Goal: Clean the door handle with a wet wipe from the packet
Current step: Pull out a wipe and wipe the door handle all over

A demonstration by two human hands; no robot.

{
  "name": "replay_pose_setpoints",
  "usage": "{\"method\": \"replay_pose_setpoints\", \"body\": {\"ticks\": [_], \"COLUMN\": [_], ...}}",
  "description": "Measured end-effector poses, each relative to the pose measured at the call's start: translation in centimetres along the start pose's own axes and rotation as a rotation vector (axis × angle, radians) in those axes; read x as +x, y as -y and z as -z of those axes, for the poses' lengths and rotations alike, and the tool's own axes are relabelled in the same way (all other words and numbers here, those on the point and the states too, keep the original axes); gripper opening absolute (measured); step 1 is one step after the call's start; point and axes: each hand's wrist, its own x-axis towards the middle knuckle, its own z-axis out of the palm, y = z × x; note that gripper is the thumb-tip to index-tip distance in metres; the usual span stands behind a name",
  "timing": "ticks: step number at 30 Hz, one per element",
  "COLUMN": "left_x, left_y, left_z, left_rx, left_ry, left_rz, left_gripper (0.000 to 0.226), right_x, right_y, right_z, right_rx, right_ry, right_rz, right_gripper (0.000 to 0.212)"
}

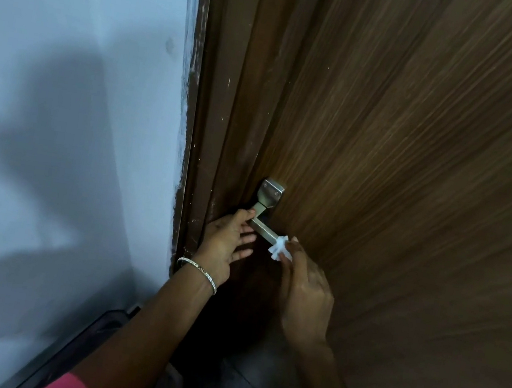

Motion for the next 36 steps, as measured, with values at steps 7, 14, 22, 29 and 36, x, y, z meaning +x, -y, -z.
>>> {"method": "replay_pose_setpoints", "body": {"ticks": [7, 14, 22, 29, 36], "left_x": [-0.4, -0.5, -0.9, -1.9, -3.9], "left_y": [0.2, -0.1, -0.2, -0.3, -0.3], "left_z": [0.1, 0.3, 0.2, 0.2, 1.7], "left_rx": [-0.023, -0.018, 0.009, 0.113, 0.479], "left_ry": [0.025, 0.020, -0.061, -0.195, -0.365], "left_rz": [-0.021, -0.013, -0.021, -0.136, -0.524], "left_gripper": [0.016, 0.026, 0.024, 0.040, 0.030], "right_x": [4.5, 3.1, -1.3, 0.4, 3.1], "right_y": [3.6, 2.2, 0.8, 1.0, 3.3], "right_z": [-2.3, -1.7, -0.3, -3.1, -5.4], "right_rx": [-0.115, -0.091, 0.442, 0.812, 1.519], "right_ry": [0.034, 0.017, -0.115, -0.124, -0.158], "right_rz": [0.100, 0.072, -0.513, -0.825, -1.499], "right_gripper": [0.018, 0.021, 0.005, 0.019, 0.019]}}
